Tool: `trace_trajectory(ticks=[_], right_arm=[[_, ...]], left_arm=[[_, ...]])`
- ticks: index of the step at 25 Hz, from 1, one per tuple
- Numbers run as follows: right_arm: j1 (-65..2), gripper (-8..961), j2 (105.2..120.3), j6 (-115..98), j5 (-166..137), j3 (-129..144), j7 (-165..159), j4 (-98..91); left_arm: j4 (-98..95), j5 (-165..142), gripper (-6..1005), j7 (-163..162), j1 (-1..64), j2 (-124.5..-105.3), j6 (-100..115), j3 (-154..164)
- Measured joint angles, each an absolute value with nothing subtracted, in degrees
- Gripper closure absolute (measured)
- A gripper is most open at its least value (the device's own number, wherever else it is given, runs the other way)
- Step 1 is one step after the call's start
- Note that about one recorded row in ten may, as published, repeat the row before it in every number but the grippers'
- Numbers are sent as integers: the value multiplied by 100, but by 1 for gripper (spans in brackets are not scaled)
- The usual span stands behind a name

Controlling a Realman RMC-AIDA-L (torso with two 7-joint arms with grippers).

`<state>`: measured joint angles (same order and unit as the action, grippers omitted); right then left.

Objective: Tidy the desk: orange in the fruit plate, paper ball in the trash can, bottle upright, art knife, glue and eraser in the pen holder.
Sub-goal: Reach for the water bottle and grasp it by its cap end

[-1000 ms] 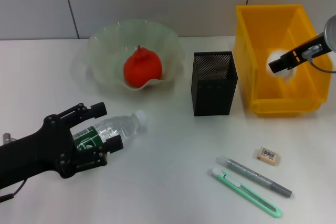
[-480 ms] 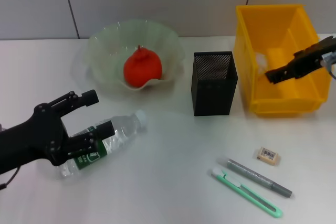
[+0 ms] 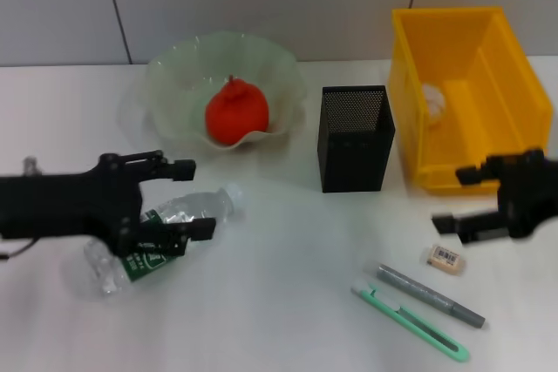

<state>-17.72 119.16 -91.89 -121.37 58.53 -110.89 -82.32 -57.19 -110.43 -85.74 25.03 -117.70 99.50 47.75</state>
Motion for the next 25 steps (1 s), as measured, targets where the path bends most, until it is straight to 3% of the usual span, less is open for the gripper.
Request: trace_trajectory(ticks=[5, 10, 25], right_arm=[[-1397, 110, 11901, -9422, -11230, 5424, -9587, -7396], [-1468, 110, 11901, -9941, -11029, 4582, -8739, -6566], [-1622, 111, 11900, -10036, -11070, 4266, -8813, -6484]], left_arm=[[-6098, -12268, 265, -9579, 3376, -11828, 9661, 4773], [-6069, -13494, 270, -10371, 4190, -11867, 9184, 4982], [-6250, -14338, 283, -12712, 4627, -11900, 7995, 7466]])
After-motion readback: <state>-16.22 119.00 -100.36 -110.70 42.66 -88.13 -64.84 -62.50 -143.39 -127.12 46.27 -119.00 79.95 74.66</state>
